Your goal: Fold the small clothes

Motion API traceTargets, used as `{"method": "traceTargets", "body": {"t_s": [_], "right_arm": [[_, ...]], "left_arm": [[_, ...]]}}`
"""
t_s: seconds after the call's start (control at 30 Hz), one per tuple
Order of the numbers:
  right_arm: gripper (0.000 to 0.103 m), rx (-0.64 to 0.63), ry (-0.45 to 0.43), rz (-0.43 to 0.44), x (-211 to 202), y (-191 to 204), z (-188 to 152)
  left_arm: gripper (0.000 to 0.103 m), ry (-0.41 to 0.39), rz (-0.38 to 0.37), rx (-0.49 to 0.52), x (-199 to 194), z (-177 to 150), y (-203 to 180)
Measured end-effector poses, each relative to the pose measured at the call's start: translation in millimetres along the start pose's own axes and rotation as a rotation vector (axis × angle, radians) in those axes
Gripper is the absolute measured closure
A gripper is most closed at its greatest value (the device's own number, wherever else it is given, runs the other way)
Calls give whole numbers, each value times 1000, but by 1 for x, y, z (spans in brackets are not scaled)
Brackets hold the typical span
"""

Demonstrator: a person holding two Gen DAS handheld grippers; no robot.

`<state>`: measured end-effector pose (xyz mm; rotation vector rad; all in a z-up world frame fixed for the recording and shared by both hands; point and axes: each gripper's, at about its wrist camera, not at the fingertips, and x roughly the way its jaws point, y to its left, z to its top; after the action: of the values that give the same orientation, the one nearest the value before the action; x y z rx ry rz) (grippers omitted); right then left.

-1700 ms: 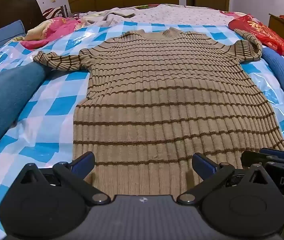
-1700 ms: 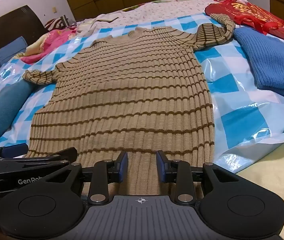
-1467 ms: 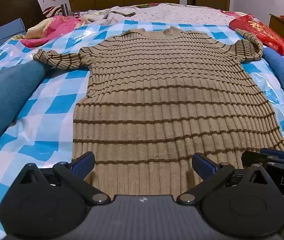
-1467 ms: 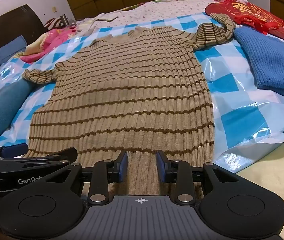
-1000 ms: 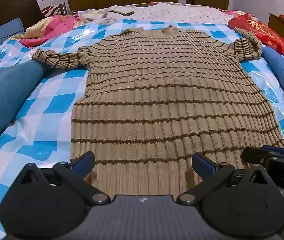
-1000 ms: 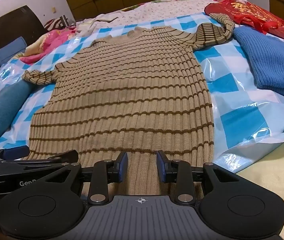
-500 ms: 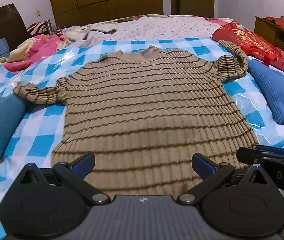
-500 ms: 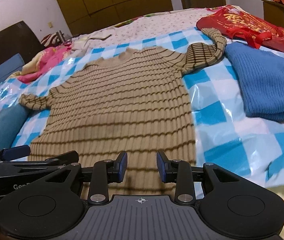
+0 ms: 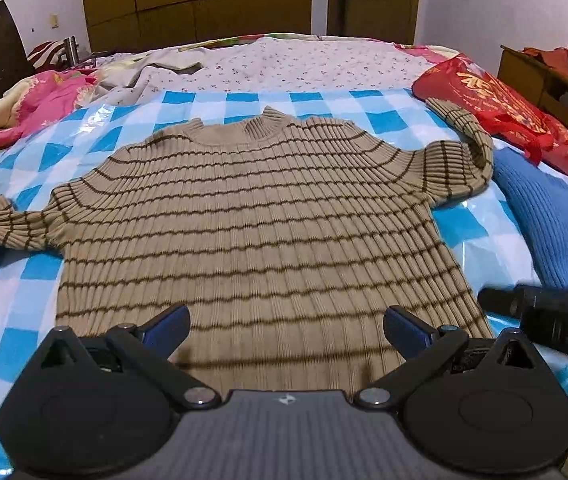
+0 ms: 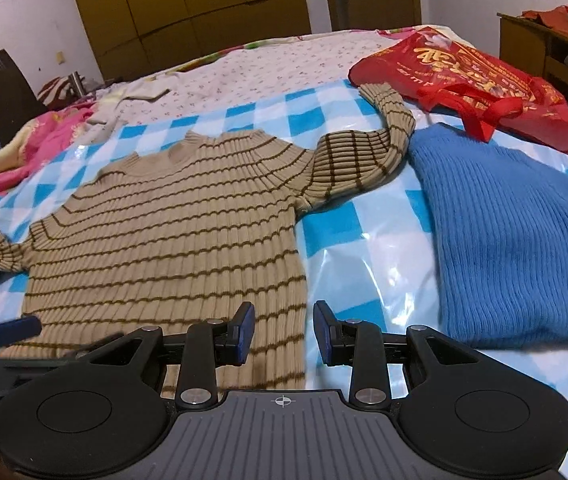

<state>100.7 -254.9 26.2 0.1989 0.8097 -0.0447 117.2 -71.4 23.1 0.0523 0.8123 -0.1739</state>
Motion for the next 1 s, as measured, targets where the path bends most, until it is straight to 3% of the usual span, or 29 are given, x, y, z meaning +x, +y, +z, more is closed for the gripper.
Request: {"method": "traceTargets", "body": {"t_s": [0.4, 0.6, 1.0], "right_arm": [[71, -78, 51, 57, 5, 33, -11], [71, -90, 50, 72, 4, 34, -10], [71, -87, 5, -63, 49, -19, 52]], "left_arm": [[0, 21, 76, -37, -2, -8, 18], [0, 18, 60, -29, 2, -1, 13], [0, 4, -34, -1, 54, 51, -29]]}}
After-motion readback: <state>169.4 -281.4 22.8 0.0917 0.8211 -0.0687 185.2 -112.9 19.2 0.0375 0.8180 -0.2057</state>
